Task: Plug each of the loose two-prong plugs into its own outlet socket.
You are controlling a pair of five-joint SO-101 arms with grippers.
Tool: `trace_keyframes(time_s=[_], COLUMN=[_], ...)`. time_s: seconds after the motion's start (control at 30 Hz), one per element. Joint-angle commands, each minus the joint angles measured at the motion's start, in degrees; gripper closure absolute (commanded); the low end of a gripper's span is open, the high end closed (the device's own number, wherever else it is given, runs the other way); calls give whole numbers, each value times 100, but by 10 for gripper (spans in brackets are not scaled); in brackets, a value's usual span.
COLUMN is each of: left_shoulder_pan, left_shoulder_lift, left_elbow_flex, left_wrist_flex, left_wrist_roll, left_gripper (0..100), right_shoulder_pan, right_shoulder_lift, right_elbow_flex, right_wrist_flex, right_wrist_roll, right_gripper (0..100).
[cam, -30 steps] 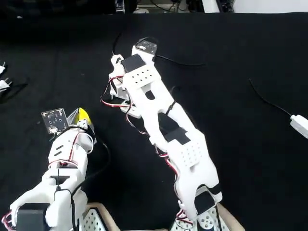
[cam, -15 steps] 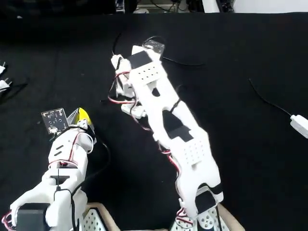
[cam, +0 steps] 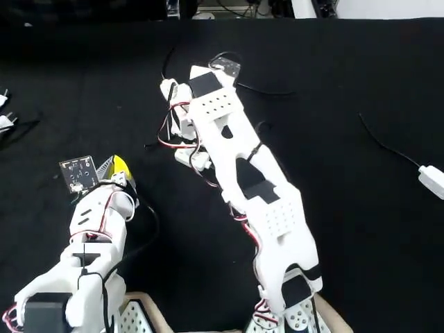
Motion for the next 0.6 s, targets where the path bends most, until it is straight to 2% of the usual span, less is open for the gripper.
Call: trace_keyframes(time_s=[0.0,0.3,0.57], left_shoulder_pan=[-22,13,13], left_shoulder_lift=[-70,-70,-70], left_elbow_flex=[92,92,92], left_wrist_flex=[18,9,9], left_wrist_roll=[-9,0,0], left_gripper=[970,970,970], right_shoulder_pan=[114,70,-18], right_shoulder_lift=[110,101,101], right_elbow_flex=[-84,-848,-356], right_wrist_flex=[123,563,571], right_wrist_roll=[325,1547,4123], right_gripper=[985,985,985])
